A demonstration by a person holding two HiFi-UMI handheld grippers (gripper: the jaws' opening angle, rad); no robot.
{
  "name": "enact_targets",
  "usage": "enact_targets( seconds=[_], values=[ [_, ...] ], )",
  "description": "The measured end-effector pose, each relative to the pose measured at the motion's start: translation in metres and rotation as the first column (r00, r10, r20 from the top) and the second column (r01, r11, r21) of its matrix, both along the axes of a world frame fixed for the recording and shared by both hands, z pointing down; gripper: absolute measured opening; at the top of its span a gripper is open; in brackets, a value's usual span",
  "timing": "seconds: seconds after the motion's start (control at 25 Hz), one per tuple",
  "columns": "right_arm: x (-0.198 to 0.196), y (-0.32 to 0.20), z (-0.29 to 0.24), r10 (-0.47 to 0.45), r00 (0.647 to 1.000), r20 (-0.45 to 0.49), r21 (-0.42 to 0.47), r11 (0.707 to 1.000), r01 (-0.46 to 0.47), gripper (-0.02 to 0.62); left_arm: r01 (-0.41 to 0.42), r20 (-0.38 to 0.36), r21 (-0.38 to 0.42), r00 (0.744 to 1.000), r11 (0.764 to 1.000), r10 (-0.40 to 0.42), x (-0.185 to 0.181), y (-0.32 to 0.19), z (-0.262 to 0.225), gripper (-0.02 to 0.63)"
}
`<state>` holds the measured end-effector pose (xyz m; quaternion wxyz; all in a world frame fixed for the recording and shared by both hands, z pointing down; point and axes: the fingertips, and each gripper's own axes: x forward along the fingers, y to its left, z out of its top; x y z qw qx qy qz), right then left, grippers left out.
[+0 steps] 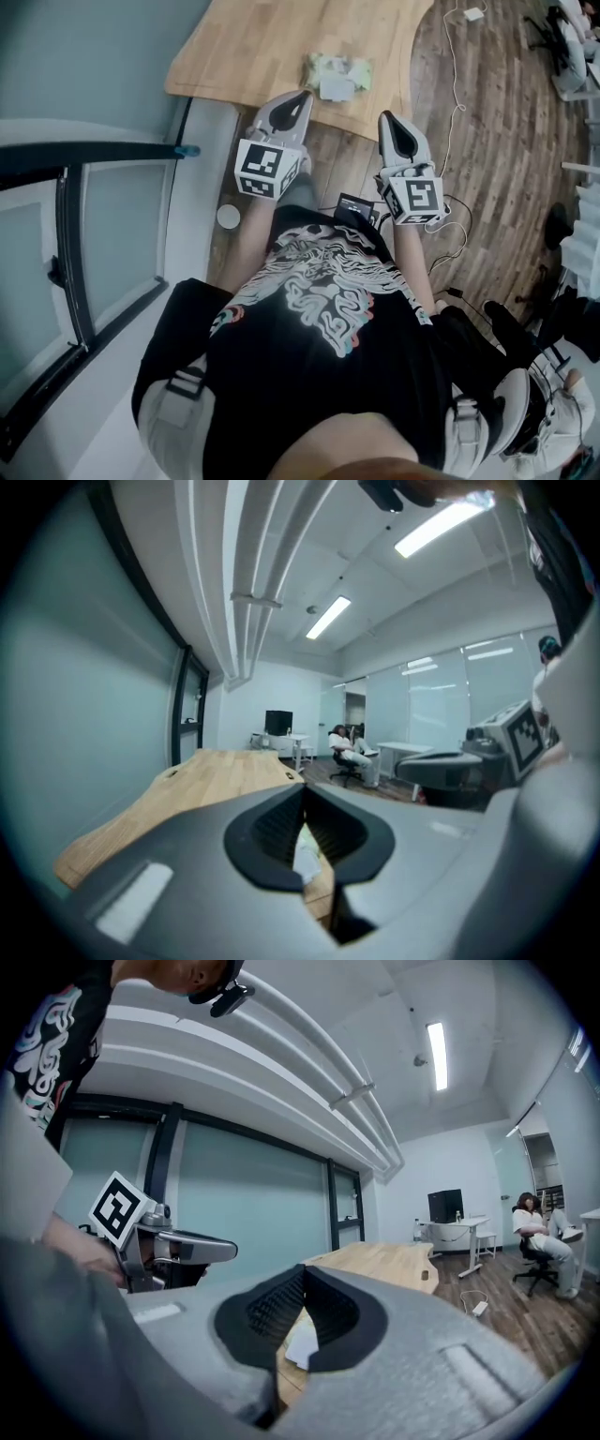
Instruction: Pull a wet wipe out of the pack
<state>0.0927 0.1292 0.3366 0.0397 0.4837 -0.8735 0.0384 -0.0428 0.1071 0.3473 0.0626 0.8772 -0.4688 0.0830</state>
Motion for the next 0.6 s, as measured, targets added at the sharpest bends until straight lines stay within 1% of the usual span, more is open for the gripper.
enact_targets(
  seconds=[0.08, 0.2, 0.4, 0.6],
  values=[
    [-0.006, -0.018, 0.006, 0.002, 1.0, -0.005, -0.023, 1.0, -0.002, 0.0, -0.018, -0.006, -0.014, 1.0, 1.0, 0.018, -0.003, -0.018, 0.005, -0.011],
    [-0.014, -0.043, 0.012, 0.015, 1.0, -0.008, -0.043, 0.999, -0.015, 0.0, -0.022, -0.02, -0.039, 1.0, 0.999, 0.021, -0.012, -0.046, 0.011, -0.011],
    [-0.028, -0.083, 0.017, 0.041, 0.999, 0.027, -0.069, 0.997, -0.039, 0.0, -0.061, -0.04, -0.062, 0.997, 0.996, 0.058, -0.024, -0.089, 0.019, -0.011],
    [-0.049, -0.113, 0.032, 0.014, 1.0, 0.008, -0.124, 0.992, -0.013, 0.0, -0.103, -0.035, -0.075, 0.994, 0.992, 0.101, -0.032, -0.124, 0.029, -0.011]
  ],
)
